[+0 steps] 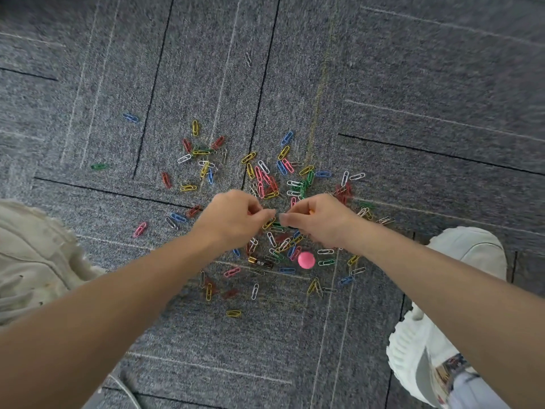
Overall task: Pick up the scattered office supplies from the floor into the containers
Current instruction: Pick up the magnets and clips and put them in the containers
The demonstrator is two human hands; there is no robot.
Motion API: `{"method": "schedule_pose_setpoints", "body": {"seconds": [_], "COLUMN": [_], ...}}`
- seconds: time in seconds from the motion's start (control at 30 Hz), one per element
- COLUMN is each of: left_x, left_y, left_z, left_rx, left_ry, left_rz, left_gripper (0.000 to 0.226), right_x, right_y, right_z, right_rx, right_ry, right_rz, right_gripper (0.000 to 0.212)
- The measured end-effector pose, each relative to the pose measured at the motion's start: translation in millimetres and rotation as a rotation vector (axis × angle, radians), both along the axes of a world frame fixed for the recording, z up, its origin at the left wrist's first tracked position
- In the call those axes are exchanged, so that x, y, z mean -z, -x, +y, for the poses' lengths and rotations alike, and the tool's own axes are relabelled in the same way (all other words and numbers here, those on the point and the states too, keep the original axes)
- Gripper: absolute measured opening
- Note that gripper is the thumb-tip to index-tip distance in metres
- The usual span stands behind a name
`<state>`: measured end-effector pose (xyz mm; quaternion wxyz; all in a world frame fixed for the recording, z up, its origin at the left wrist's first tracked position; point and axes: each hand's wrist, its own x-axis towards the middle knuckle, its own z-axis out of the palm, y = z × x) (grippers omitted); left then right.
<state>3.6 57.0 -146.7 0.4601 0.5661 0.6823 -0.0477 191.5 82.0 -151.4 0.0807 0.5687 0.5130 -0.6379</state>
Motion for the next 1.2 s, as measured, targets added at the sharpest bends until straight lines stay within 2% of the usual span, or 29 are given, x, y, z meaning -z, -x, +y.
{"method": "schedule_pose_setpoints", "body": {"seconds": [0.1, 0.23, 0.33, 0.4, 0.47, 0.57, 0.67, 0.87, 1.0, 1.1, 1.13, 1.2], "left_x": [4, 1, -8, -11, -8, 2, 7, 3, 5, 9, 7, 7], "left_y": [8, 6, -13, -33, -52, -76, -90, -98, -81, -64, -59, -49], "left_z": [-2, -10, -20, -26, -34, -46, -56, -48, -38, -31, -29, -23], "left_rx": [-0.061, 0.156, 0.245, 0.285, 0.374, 0.484, 0.500, 0.549, 0.540, 0.376, 0.343, 0.380], "left_ry": [-0.005, 0.007, -0.010, 0.012, 0.009, -0.035, -0.047, 0.017, 0.035, 0.025, -0.039, -0.303], "left_rz": [0.076, 0.133, 0.015, -0.046, -0.002, 0.078, 0.140, 0.220, 0.110, -0.109, -0.178, -0.283], "left_gripper": [0.048, 0.021, 0.017, 0.026, 0.034, 0.032, 0.023, 0.026, 0.019, 0.024, 0.024, 0.021], "right_x": [0, -1, -2, -2, -1, 3, 3, -4, -6, -6, -7, -9], "right_y": [-2, -12, -20, -26, -31, -39, -46, -63, -70, -70, -69, -67], "right_z": [1, 5, 7, 9, 11, 11, 11, 11, 12, 14, 15, 17], "right_rx": [-0.004, -0.172, -0.342, -0.389, -0.386, -0.360, -0.354, -0.312, -0.262, -0.229, -0.214, -0.133], "right_ry": [-0.044, -0.082, -0.073, -0.078, -0.092, -0.118, -0.123, -0.105, -0.098, -0.108, -0.099, -0.007], "right_rz": [-0.029, -0.133, -0.202, -0.243, -0.258, -0.260, -0.262, -0.260, -0.243, -0.230, -0.212, -0.144], "right_gripper": [0.028, 0.023, 0.022, 0.022, 0.022, 0.023, 0.023, 0.028, 0.029, 0.029, 0.029, 0.030]}}
